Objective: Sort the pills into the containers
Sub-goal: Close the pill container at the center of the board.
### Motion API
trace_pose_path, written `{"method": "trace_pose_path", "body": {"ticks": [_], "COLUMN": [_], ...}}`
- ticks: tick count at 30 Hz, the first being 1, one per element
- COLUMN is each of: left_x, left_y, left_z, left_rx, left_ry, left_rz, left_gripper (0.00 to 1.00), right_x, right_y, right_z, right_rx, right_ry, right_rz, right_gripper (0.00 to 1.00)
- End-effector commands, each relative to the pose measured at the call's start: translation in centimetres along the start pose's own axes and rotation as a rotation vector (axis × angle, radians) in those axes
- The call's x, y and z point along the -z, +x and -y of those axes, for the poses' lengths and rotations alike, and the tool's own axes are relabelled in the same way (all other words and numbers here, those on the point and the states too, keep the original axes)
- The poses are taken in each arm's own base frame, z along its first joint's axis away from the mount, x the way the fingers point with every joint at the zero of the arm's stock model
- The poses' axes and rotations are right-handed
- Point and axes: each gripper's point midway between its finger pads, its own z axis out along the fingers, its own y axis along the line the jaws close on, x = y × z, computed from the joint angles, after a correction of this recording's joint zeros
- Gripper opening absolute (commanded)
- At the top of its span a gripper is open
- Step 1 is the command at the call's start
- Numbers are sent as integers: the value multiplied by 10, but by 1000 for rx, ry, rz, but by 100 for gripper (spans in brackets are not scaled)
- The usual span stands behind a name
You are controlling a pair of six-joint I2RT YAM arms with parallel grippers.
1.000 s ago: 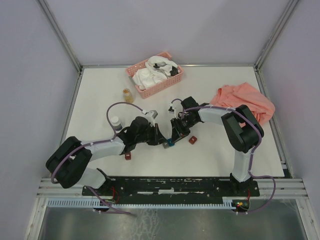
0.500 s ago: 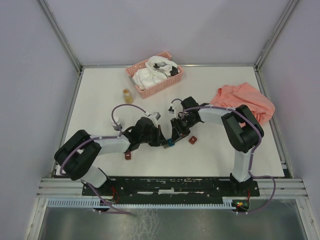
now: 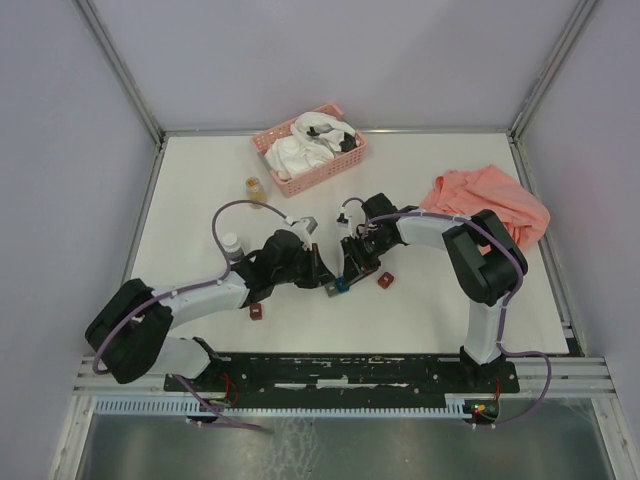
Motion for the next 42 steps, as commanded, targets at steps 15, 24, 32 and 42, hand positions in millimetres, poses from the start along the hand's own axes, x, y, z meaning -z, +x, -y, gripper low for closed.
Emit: {"method": "trace_pose_path", "body": {"ticks": [15,24,32,42], "left_x": [85,127,136,142], "left_y": [-37,-50,-41,-36], "left_z": [34,9,-9,-28], "left_rx": [-110,-78,-5,26], "left_ry": [236,157,84,-97], "left_rz": [431,645,633,527], "left_gripper": [49,88,88,87], "right_x": [33,66,107,157], "right_y": [-30,-40,-45,-33], "right_z": [-35,-49,-75,-137], "right_rx": [205,365,592,853], "right_ry": [-48,-6,50,-34], "right_rz": [100,168,270,431], "right_gripper": [70,72,72,72]}}
